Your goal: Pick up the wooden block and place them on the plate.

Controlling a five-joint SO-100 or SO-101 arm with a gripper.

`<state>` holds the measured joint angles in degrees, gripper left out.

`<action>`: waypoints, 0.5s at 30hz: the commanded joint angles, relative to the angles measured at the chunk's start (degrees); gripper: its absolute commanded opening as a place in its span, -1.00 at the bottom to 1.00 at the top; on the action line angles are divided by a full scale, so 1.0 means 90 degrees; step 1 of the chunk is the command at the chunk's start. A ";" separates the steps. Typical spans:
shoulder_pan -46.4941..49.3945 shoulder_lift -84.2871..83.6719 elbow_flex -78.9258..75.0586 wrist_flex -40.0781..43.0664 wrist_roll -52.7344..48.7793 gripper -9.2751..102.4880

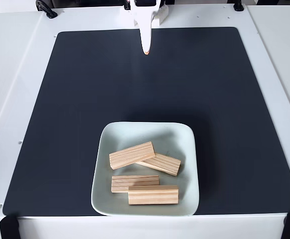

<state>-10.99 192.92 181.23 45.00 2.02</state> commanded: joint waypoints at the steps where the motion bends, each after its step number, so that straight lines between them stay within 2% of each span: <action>1: 0.0029 0.0078 0.0029 0.0020 0.0039 -0.81; 15: -0.0020 0.0068 0.0020 0.0020 -0.0010 -0.81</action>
<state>-11.16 192.92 181.23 45.00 2.02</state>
